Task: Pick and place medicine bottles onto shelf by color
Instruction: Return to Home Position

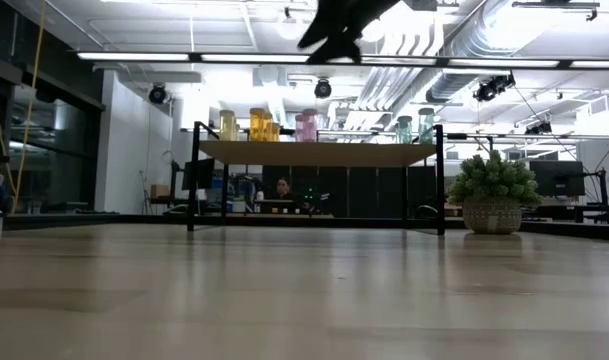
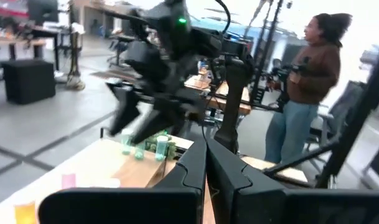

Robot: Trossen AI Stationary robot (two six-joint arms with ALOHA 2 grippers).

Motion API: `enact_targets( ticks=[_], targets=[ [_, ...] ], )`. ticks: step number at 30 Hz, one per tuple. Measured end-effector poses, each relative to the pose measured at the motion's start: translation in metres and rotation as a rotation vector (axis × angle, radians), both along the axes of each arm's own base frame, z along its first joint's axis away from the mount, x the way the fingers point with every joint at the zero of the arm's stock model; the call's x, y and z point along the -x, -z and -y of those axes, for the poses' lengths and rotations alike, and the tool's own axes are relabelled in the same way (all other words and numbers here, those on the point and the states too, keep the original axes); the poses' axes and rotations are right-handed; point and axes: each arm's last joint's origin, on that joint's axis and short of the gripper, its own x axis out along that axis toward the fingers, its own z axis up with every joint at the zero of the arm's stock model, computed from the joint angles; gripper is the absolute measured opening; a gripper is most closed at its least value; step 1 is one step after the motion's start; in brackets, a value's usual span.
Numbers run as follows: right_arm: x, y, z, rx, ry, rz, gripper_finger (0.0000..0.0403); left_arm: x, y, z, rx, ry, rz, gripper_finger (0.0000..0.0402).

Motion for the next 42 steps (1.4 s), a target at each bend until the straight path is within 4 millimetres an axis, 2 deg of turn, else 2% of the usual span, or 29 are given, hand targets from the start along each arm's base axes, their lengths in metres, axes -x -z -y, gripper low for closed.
enact_targets(
  ticks=[3,9,14,18,23,35,38,42],
  targets=[
    [0.022,0.003,-0.031,-0.017,-0.029,0.099,0.0207,0.004,-0.002,0.001,-0.052,0.025,-0.007,0.0],
    [0.069,0.007,-0.094,-0.06,-0.068,0.442,0.0207,0.004,-0.003,0.001,-0.079,0.032,-0.005,0.0],
    [0.105,0.008,-0.124,-0.04,-0.052,0.589,0.0207,0.002,-0.009,0.006,-0.052,0.142,0.081,0.0],
    [0.127,0.003,-0.133,-0.035,-0.048,0.639,0.0207,0.002,-0.014,0.009,-0.059,0.164,0.126,0.0],
    [0.14,-0.005,-0.137,-0.038,-0.068,0.675,0.0207,-0.003,-0.013,0.011,-0.041,0.14,0.133,0.0],
    [0.142,-0.005,-0.14,-0.053,-0.149,0.661,0.0207,-0.005,-0.012,0.019,-0.043,0.16,0.127,0.0],
    [0.142,-0.004,-0.14,-0.054,-0.148,0.658,0.0207,-0.005,-0.001,0.02,-0.072,0.198,0.139,0.0],
    [0.142,-0.002,-0.14,-0.055,-0.147,0.631,0.0207,0.003,0.033,0.02,-0.047,0.23,0.188,0.0]
  ],
)
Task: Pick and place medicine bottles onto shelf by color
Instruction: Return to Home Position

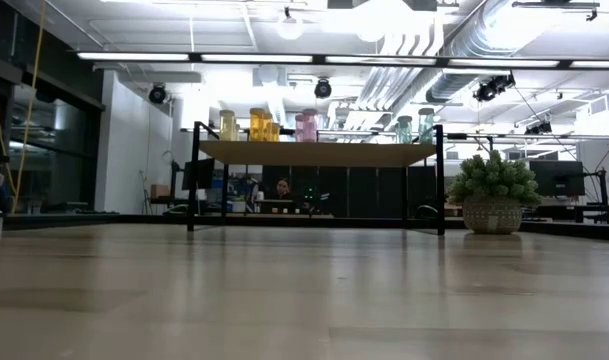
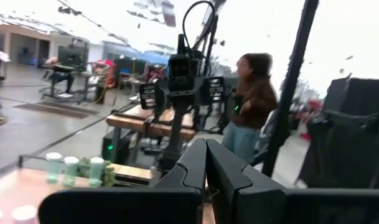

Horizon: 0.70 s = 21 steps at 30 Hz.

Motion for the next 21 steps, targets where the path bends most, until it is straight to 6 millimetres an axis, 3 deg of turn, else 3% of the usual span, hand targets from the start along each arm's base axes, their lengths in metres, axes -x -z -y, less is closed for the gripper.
enact_targets(
  ticks=[5,12,17,21],
  targets=[
    [0.0,0.002,0.0,-0.075,-0.003,-0.019,0.0207,0.023,0.041,0.002,0.034,0.049,0.091,0.0],
    [-0.001,0.003,0.0,-0.201,-0.005,-0.025,0.0207,0.059,0.077,0.005,0.059,0.058,0.189,0.0],
    [-0.001,0.003,0.0,-0.252,-0.005,-0.025,0.0207,0.066,0.11,0.005,0.132,0.075,0.201,0.0],
    [-0.001,0.003,0.0,-0.288,-0.005,-0.032,0.0207,0.059,0.13,0.004,0.171,0.067,0.186,0.0]
  ],
)
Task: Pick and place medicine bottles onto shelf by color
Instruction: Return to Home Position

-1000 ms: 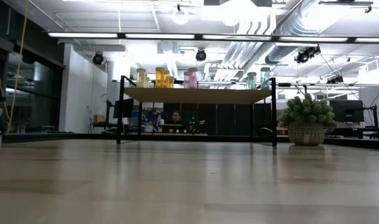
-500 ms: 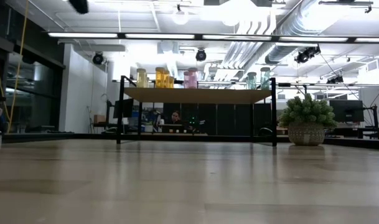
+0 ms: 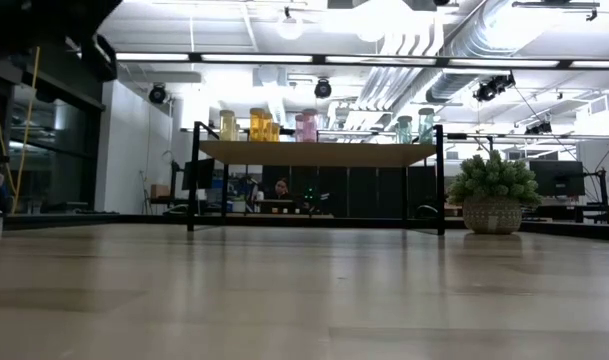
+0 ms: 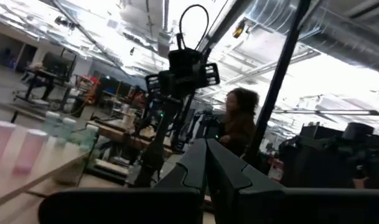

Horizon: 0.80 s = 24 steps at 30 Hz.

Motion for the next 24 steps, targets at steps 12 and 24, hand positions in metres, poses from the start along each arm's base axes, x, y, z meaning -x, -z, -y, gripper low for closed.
enact_targets(
  ticks=[12,24],
  targets=[
    [0.0,0.005,0.0,-0.064,-0.008,-0.053,0.0206,-0.009,0.035,-0.005,-0.014,-0.038,-0.212,0.0],
    [0.002,0.004,-0.002,-0.058,-0.057,-0.051,0.0206,-0.01,0.05,-0.01,0.028,-0.058,-0.363,0.0]
  ],
)
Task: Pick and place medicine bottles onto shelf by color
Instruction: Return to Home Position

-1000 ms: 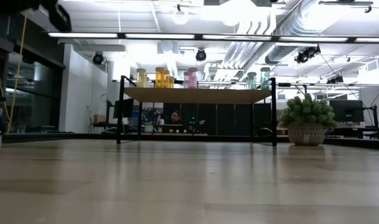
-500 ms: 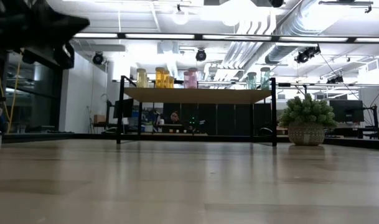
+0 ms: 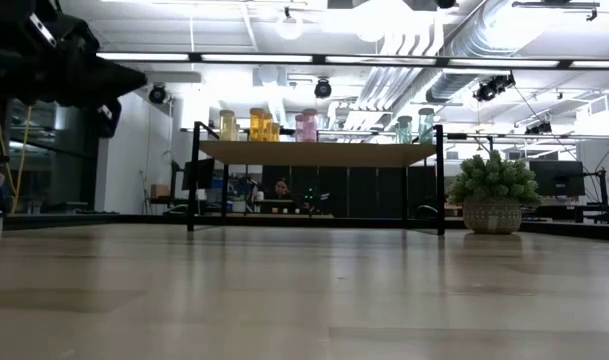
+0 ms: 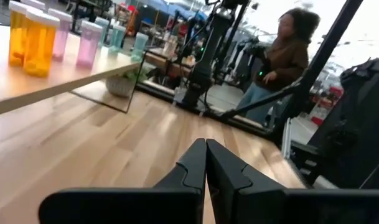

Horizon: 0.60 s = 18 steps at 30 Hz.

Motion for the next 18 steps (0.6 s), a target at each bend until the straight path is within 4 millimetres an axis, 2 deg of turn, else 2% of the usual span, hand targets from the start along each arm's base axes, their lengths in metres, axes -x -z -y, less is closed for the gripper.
enact_targets(
  ticks=[6,10,14,18],
  targets=[
    [0.015,-0.005,-0.002,-0.002,-0.055,0.007,0.0196,0.0,0.0,-0.001,0.066,-0.05,0.016,0.0001],
    [0.037,-0.009,-0.005,0.028,-0.086,-0.005,0.0164,0.0,-0.001,-0.001,0.083,-0.051,0.021,0.0001],
    [0.063,-0.006,-0.013,0.129,-0.121,-0.034,0.0097,0.0,-0.001,-0.001,0.083,-0.048,0.021,0.0001],
    [0.085,0.014,-0.019,0.176,-0.157,0.011,0.0014,0.0,-0.001,-0.001,0.083,-0.047,0.021,0.0001]
  ],
)
